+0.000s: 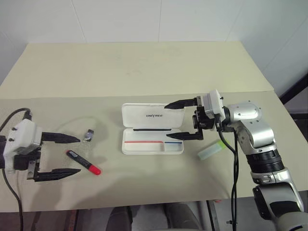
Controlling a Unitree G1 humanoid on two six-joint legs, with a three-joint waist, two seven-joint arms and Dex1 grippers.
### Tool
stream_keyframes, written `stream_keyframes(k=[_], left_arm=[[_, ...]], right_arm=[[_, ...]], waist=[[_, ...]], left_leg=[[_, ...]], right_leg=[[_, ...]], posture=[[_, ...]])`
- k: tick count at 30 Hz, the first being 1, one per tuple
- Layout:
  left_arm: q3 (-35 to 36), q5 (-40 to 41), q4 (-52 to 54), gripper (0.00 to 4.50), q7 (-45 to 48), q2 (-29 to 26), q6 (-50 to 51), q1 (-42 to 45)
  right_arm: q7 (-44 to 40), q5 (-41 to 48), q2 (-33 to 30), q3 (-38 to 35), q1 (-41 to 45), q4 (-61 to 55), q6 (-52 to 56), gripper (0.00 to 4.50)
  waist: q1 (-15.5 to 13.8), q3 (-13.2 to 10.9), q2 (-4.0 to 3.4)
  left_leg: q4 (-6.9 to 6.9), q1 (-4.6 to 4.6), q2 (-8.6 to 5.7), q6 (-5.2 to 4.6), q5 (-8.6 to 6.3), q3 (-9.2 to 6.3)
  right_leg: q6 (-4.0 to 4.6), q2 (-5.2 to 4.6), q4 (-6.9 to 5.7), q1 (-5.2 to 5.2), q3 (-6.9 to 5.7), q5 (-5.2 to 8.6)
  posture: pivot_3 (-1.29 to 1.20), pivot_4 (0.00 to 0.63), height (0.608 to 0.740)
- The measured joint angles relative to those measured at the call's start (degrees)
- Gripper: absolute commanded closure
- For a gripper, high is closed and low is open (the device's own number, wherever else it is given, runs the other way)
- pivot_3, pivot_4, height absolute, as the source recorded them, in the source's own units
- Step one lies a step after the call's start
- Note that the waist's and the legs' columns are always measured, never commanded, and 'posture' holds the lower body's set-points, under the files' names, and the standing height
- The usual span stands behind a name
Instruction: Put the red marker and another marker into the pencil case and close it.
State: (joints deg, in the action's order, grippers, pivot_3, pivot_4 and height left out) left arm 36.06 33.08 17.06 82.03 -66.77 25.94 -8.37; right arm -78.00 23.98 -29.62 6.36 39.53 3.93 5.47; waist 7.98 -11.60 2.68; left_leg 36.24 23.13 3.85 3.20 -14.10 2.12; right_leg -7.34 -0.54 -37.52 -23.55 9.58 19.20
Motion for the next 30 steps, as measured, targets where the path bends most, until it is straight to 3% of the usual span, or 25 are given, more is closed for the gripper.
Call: stream_keyframes(k=[3,7,11,16,19,23,27,30], left_arm=[[0.72,0.95,0.77,0.00,-4.01,-0.19,5.90,0.52],[2.14,6.72,10.61,0.00,-19.81,9.20,18.50,0.96],[2.12,13.59,24.14,0.00,-41.72,21.30,30.80,2.45],[7.14,23.84,28.66,0.00,-68.43,29.88,42.75,11.70],[8.83,32.27,29.13,0.00,-89.48,35.75,46.38,16.89],[5.53,46.81,29.33,0.00,-116.08,36.84,42.19,16.01],[-3.55,63.70,29.38,0.00,-143.90,34.72,27.91,12.18],[-8.86,72.30,29.62,0.00,-158.45,30.88,16.48,12.55]], right_arm=[[-0.08,-0.01,1.15,0.18,0.00,0.51,-0.53,0.02],[-0.53,-0.01,1.27,0.26,-0.06,0.65,-0.80,0.02],[-1.53,0.06,1.38,0.80,-0.08,0.74,-0.78,0.02],[-4.40,0.16,1.37,1.58,0.49,2.61,-0.96,0.02],[-5.76,0.13,1.52,1.95,1.94,5.14,-1.81,0.02],[-7.35,0.13,1.87,2.09,4.87,7.87,-2.91,0.02],[-8.81,0.36,1.24,2.07,8.62,10.81,-2.93,0.02],[-9.30,0.33,0.74,2.07,10.93,13.02,-3.42,0.02]], waist=[[0.06,0.00,-0.01],[0.06,-0.01,-0.03],[-0.19,0.00,0.01],[-0.17,0.00,0.02],[0.14,-0.04,0.10],[0.12,-0.06,0.19],[-0.06,-0.09,0.24],[-0.19,-0.10,0.24]], left_leg=[[-0.05,0.01,0.00,0.00,0.00,0.00],[-0.06,0.05,0.05,0.07,-0.07,-0.08],[0.11,0.08,0.06,0.12,-0.10,-0.23],[0.84,-0.03,0.00,0.11,-0.10,-0.57],[1.03,-0.35,-0.08,0.06,-0.07,-0.64],[1.01,-0.72,-0.10,0.04,-0.06,-0.64],[0.97,-0.88,-0.07,0.06,-0.07,-0.69],[0.87,-0.95,-0.08,0.07,-0.08,-0.70]], right_leg=[[-0.01,-0.01,0.01,-0.01,0.00,0.00],[-0.08,0.01,0.00,-0.02,-0.02,0.04],[-0.10,0.02,-0.14,0.01,-0.10,0.05],[-0.25,0.05,-0.33,0.51,-0.31,-0.07],[-0.42,0.00,-0.06,1.09,-0.31,-0.30],[-0.46,-0.01,0.04,1.45,-0.26,-0.38],[-0.45,0.01,0.23,1.71,-0.27,-0.38],[-0.40,0.01,0.63,1.95,-0.33,-0.42]], posture=[[0.00,0.150,0.740],[0.00,0.150,0.740],[0.00,0.150,0.740],[0.00,0.150,0.740],[0.00,0.150,0.740],[0.00,0.150,0.740],[0.00,0.150,0.740],[0.00,0.150,0.740]])
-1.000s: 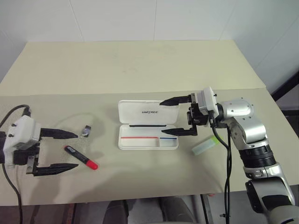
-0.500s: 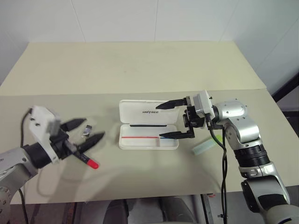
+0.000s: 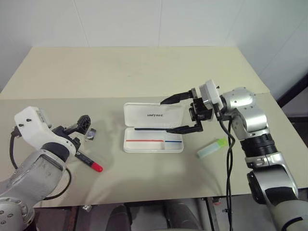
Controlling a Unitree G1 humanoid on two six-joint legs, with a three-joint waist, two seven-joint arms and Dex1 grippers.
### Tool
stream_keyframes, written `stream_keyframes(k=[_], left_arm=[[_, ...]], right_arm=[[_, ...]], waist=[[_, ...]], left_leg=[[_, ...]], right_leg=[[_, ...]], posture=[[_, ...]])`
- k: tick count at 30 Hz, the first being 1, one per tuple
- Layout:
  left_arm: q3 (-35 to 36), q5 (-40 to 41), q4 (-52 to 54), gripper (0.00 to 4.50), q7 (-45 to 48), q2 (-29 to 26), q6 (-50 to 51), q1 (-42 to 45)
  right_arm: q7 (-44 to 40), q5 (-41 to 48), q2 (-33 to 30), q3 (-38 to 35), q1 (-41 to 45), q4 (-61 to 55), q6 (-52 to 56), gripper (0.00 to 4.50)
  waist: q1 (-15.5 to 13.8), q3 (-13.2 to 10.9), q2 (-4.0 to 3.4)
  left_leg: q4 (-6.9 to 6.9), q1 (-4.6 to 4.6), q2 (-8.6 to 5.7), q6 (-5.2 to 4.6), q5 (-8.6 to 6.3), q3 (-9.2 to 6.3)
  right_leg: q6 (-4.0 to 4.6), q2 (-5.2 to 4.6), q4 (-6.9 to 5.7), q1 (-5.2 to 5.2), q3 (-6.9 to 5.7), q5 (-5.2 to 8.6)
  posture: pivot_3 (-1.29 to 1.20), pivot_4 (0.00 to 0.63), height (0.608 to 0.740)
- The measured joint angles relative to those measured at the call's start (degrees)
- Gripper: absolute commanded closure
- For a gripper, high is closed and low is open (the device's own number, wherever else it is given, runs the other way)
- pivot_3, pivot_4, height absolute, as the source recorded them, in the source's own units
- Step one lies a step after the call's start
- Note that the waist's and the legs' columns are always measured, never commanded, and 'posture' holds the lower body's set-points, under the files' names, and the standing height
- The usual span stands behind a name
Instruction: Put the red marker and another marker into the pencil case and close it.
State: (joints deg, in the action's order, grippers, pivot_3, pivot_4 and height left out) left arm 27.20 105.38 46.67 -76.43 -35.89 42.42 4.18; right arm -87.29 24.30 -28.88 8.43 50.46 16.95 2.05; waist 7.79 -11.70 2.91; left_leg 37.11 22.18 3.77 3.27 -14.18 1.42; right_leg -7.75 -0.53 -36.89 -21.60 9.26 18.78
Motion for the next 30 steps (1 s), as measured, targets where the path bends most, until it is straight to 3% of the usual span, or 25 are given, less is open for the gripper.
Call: stream_keyframes(k=[5,9,14,22,30], left_arm=[[-7.41,3.81,3.30,0.00,-13.57,-2.39,-15.31,-1.03],[-11.99,6.90,5.53,0.00,-15.18,-8.56,-26.72,-9.56],[-16.07,7.46,7.90,0.00,-15.25,-13.70,-35.39,-11.03],[-22.72,7.68,8.86,0.00,-15.30,-19.09,-43.78,-12.24],[-27.24,7.73,6.18,0.00,-15.30,-19.16,-43.22,-11.26]], right_arm=[[-0.25,0.00,0.08,0.45,1.22,2.05,-1.06,0.02],[-0.35,0.03,0.02,0.73,1.33,3.49,-1.99,0.02],[-0.41,0.03,0.26,1.66,2.47,3.72,-2.33,0.02],[-0.44,0.38,0.39,1.66,2.50,3.00,-2.62,0.02],[-0.34,1.24,0.25,1.62,1.80,-0.60,-0.98,0.02]], waist=[[-0.31,0.00,-0.01],[-0.53,-0.07,-0.12],[-1.86,-0.15,-0.25],[-3.24,-0.24,-0.39],[-3.51,-0.27,-0.45]], left_leg=[[-0.06,0.06,0.01,-0.06,-0.17,0.11],[-0.27,0.05,0.12,0.01,-0.32,0.16],[-0.50,0.06,0.11,0.02,-0.33,0.27],[-0.93,0.03,0.13,0.04,-0.33,0.35],[-1.00,0.04,0.16,0.10,-0.38,0.36]], right_leg=[[0.03,-0.03,0.47,0.10,0.02,-0.02],[0.14,-0.02,0.73,0.06,-0.07,0.06],[0.35,-0.05,1.02,0.05,-0.04,0.17],[0.41,-0.08,1.28,-0.01,-0.04,0.20],[0.37,-0.06,1.32,-0.05,-0.08,0.19]], posture=[[0.00,0.150,0.740],[0.00,0.150,0.740],[0.00,0.150,0.740],[0.00,0.150,0.740],[0.00,0.150,0.740]])
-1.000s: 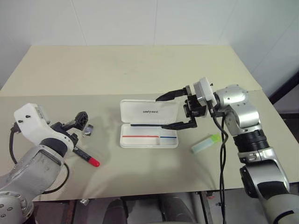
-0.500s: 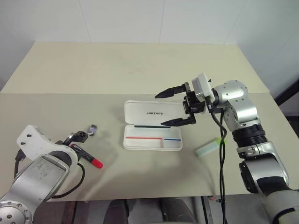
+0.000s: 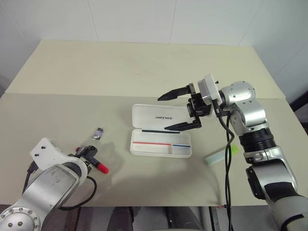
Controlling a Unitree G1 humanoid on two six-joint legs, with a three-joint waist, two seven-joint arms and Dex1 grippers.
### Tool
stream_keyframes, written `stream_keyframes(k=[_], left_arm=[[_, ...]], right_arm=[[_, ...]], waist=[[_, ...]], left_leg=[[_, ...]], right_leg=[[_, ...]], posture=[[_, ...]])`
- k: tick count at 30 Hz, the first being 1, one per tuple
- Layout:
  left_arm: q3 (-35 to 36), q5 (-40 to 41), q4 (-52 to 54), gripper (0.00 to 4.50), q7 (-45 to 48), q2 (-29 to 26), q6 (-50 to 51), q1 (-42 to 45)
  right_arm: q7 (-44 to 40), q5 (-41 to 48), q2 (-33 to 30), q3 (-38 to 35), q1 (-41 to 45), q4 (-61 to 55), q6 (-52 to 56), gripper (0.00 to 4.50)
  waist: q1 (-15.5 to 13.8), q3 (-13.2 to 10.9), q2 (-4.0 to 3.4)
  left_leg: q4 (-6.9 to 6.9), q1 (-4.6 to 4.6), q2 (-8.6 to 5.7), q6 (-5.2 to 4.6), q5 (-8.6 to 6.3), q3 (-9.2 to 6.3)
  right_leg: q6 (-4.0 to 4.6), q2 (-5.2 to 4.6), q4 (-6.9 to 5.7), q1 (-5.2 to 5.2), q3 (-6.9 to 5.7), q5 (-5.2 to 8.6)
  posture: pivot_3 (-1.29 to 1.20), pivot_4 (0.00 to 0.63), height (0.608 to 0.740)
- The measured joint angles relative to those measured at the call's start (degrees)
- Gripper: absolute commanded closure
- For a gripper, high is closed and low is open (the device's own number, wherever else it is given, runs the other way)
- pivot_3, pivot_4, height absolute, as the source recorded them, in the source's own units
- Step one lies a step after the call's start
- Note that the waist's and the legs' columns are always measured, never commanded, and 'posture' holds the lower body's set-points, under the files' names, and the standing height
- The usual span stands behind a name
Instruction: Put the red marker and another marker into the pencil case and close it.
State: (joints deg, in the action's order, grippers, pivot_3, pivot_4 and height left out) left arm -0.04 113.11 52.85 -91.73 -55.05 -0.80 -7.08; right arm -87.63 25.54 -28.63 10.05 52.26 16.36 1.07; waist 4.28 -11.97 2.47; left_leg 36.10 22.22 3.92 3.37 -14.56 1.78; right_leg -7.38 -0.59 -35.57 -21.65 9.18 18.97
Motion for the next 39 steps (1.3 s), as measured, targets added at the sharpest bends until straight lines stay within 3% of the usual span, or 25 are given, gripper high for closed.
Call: stream_keyframes(k=[21,33,39], left_arm=[[1.96,-0.04,-7.53,0.00,-0.10,6.83,11.26,3.13],[4.50,-0.06,-10.73,3.89,-0.35,10.88,16.70,3.85],[4.72,-0.06,-11.34,3.89,-0.34,12.80,18.92,5.77]], right_arm=[[1.56,1.45,0.29,-0.93,-3.98,-6.94,2.00,0.02],[2.96,2.97,0.91,-1.55,-4.23,-9.48,4.09,0.00],[3.29,2.99,0.90,-1.60,-4.22,-9.53,4.39,0.00]], waist=[[-0.20,-0.02,-0.12],[-1.48,-0.07,-0.19],[-1.29,-0.07,-0.19]], left_leg=[[0.05,-0.06,0.00,0.01,0.02,0.08],[0.18,-0.07,-0.09,-0.08,0.12,0.16],[0.11,-0.07,-0.08,-0.08,0.11,0.19]], right_leg=[[-0.02,0.01,-0.07,-0.01,0.06,-0.01],[0.67,-0.04,-0.06,0.05,0.22,0.31],[0.66,-0.03,-0.04,0.01,0.26,0.31]], posture=[[0.00,0.150,0.740],[0.00,0.150,0.740],[0.00,0.150,0.740]])
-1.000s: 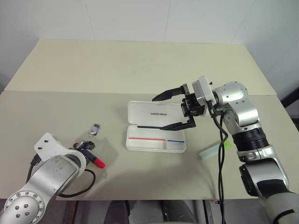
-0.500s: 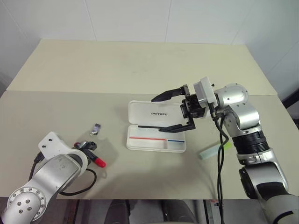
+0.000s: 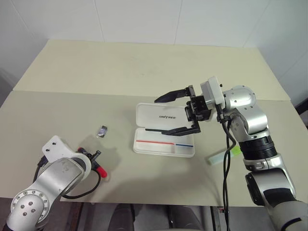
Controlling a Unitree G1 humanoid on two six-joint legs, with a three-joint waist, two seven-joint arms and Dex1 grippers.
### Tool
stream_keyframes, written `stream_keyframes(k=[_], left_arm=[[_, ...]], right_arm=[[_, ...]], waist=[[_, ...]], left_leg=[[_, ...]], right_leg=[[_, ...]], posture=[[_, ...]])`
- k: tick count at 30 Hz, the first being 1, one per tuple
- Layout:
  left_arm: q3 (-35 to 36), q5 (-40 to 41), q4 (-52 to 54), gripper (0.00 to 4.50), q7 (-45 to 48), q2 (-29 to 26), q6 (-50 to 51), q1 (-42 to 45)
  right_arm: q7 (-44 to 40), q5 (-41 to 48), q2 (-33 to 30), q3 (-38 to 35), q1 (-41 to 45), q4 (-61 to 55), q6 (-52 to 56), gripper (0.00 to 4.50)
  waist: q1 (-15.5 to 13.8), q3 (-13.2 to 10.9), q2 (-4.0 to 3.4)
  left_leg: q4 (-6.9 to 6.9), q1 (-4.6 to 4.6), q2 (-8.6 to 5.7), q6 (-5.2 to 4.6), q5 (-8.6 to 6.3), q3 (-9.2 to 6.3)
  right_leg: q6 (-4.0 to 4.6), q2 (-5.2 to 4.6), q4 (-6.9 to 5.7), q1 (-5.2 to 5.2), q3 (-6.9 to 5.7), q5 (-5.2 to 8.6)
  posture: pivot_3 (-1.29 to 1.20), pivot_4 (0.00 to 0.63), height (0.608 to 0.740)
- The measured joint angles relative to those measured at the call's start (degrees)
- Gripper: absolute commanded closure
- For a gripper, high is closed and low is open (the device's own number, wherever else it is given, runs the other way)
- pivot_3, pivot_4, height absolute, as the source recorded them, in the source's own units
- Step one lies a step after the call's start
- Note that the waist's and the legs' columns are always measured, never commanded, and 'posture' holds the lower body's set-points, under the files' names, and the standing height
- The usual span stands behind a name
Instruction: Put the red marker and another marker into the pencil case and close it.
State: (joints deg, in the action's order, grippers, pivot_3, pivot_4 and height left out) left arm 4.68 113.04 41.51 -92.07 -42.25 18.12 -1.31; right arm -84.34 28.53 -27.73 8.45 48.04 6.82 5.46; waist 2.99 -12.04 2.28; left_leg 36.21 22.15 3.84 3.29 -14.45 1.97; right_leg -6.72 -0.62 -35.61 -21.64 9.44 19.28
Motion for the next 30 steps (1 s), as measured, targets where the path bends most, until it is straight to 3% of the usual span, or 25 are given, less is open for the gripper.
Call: stream_keyframes(k=[5,13,18,21,27,30], left_arm=[[3.06,0.01,-2.59,3.89,4.51,-2.00,4.96,3.07],[10.90,-0.41,-6.97,3.89,30.16,-13.98,16.70,4.67],[16.27,-11.05,-11.26,3.89,56.06,-19.16,22.34,6.18],[17.98,-17.36,-16.34,3.89,67.58,-19.31,22.77,9.46],[13.20,-32.51,-24.43,3.89,104.62,-21.96,23.66,21.08],[5.95,-44.43,-24.61,3.89,127.81,-25.76,20.49,22.40]], right_arm=[[-0.14,-0.05,-0.01,0.00,0.00,0.04,-0.08,0.00],[-1.11,-0.74,-0.85,-0.12,0.63,3.17,-1.27,0.00],[-0.25,-0.76,-1.49,-2.72,1.13,4.57,-1.42,0.00],[0.92,-0.18,-2.27,-4.47,0.79,3.80,-0.21,0.00],[3.96,0.50,-6.69,-6.85,-4.36,-3.62,3.80,0.00],[6.78,-0.04,-9.54,-8.87,-6.48,-5.35,4.65,0.00]], waist=[[0.16,-0.01,0.02],[0.37,-0.03,0.01],[0.37,-0.05,-0.02],[0.38,-0.05,-0.02],[0.17,-0.04,-0.02],[0.48,-0.05,-0.03]], left_leg=[[-0.04,0.02,0.01,0.03,-0.01,0.01],[-0.22,0.14,0.05,0.24,0.00,0.16],[-0.32,0.57,0.04,0.49,0.11,0.25],[-0.45,0.65,0.05,0.52,0.12,0.25],[-0.42,1.33,0.03,0.52,0.12,0.36],[-0.58,1.30,0.05,0.53,0.12,0.52]], right_leg=[[-0.07,0.03,0.00,-0.07,0.00,-0.03],[-0.11,0.06,-0.05,-0.40,0.06,-0.02],[-0.56,0.09,-0.25,-0.99,0.06,-0.18],[-0.60,0.10,-0.24,-1.14,0.07,-0.15],[-0.67,0.04,-0.33,-1.87,0.00,-0.13],[-0.69,0.05,-0.33,-2.00,0.00,-0.11]], posture=[[0.00,0.150,0.740],[0.00,0.150,0.740],[0.00,0.150,0.740],[0.00,0.150,0.740],[0.00,0.150,0.740],[0.00,0.150,0.740]])
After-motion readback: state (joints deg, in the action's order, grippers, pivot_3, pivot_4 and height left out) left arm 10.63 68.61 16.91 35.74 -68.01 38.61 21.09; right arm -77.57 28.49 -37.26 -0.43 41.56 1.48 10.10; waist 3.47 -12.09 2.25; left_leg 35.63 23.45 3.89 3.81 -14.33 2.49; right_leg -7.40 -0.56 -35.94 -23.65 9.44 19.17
